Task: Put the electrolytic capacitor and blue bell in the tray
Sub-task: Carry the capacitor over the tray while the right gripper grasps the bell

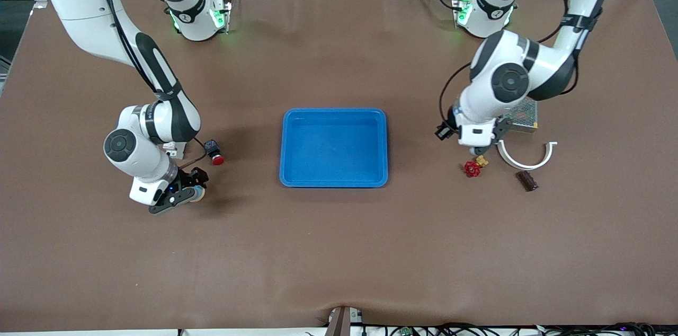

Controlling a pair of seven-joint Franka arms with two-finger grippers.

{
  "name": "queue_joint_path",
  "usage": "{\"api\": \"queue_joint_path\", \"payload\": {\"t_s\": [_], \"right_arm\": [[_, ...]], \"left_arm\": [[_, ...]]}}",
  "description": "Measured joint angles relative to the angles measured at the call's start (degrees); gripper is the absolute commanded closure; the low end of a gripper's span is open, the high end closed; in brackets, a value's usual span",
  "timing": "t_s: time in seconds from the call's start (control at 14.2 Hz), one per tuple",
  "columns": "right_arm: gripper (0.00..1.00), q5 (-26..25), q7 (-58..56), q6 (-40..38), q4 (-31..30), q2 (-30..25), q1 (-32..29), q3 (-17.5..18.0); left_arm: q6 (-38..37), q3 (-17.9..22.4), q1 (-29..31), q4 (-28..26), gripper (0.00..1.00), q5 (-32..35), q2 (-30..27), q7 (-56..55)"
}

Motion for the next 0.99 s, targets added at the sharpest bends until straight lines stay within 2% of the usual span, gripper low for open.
{"api": "queue_joint_path", "payload": {"t_s": [0.35,0.84,0.99], "right_arm": [[0.0,0.0,-0.9,0.4,0.0,0.8,-0.2,-0.1],[0.0,0.0,-0.9,0.7,0.0,1.7,-0.1,0.0],[0.14,0.0,-1.0,0.7,0.0,1.7,-0.1,0.0]], "left_arm": [[0.0,0.0,-7.5,7.4,1.0,0.2,7.4,-16.2],[0.1,0.2,-16.3,18.0,1.0,8.2,21.7,-36.0],[0.1,0.3,-18.1,20.6,1.0,9.8,24.8,-40.4]]}}
